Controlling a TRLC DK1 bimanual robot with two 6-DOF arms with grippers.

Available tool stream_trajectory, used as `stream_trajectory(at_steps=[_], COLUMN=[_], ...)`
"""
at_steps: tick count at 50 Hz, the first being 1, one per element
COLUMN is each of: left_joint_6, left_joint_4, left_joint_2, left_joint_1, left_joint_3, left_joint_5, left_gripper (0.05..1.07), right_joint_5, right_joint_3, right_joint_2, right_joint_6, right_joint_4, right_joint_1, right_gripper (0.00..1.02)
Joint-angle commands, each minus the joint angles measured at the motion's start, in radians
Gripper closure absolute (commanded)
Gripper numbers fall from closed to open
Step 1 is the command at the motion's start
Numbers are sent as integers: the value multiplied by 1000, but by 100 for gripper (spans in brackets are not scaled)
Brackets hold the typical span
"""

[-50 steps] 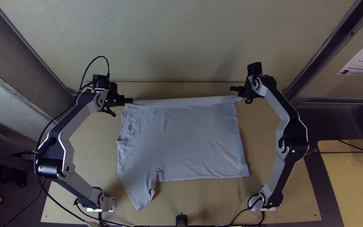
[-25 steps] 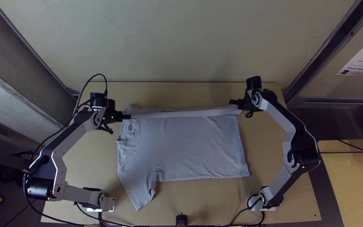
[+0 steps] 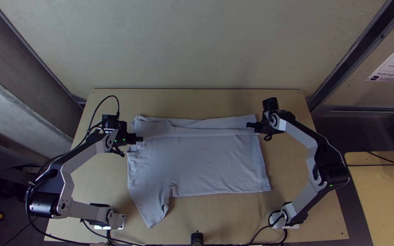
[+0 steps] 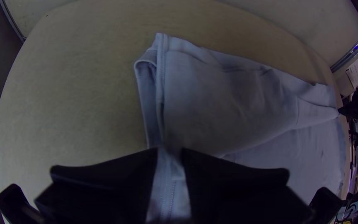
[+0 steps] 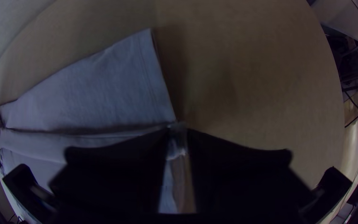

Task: Fold the t-shirt

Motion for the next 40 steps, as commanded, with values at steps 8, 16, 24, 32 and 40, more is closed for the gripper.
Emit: stream_trajectory(at_steps=[8, 16, 24, 32, 40], left_joint_6=[-7, 5, 48, 56, 69], left_joint_4=[-139, -234, -369, -516, -685], left_joint_2=[-77, -202, -328, -447, -562], left_joint_1=[9, -8, -40, -84, -169], left_joint_3=[68, 98, 108, 94, 65], left_joint_5=[1, 2, 1, 1, -4], left_gripper=[10, 10, 10, 11, 11], right_joint_5=[13, 13, 12, 12, 12], right_joint_3=[-64, -121, -165, -181, -184], right_joint_2=[-168, -332, -515, -645, -710], right_joint_6=[19, 14, 8, 8, 8], right_joint_4=[-18, -18, -47, -153, -284], right_joint_1=[-36, -51, -59, -48, -42], right_gripper=[3, 3, 3, 3, 3])
